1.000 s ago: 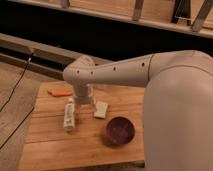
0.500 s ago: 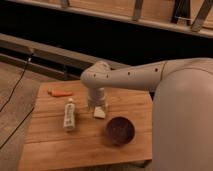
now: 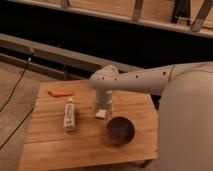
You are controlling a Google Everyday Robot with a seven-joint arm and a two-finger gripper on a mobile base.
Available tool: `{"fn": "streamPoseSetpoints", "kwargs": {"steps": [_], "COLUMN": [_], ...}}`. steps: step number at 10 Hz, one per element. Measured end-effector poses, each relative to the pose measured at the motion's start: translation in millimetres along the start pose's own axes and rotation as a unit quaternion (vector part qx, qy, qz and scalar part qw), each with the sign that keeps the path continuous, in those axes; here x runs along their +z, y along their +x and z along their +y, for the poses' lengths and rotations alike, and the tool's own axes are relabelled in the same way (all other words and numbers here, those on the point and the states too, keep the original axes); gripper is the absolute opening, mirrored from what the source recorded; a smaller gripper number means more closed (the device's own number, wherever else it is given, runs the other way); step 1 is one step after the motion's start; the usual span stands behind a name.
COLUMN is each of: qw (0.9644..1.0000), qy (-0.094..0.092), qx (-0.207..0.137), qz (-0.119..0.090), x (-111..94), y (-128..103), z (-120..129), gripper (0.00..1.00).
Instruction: Drag the ceramic bowl in a circle
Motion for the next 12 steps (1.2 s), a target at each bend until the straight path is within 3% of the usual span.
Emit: {"fn": "streamPoseSetpoints", "kwargs": {"steps": [6, 12], "qw": [0.9993, 0.9983], "qy": [0.001, -0.011], "qx": [0.03, 0.046], "qz": [0.019, 0.036], "x": [21.3, 48.9], "y": [5.3, 14.1], "z": [-11.1, -18.8], "gripper": [0.65, 0.65]}}
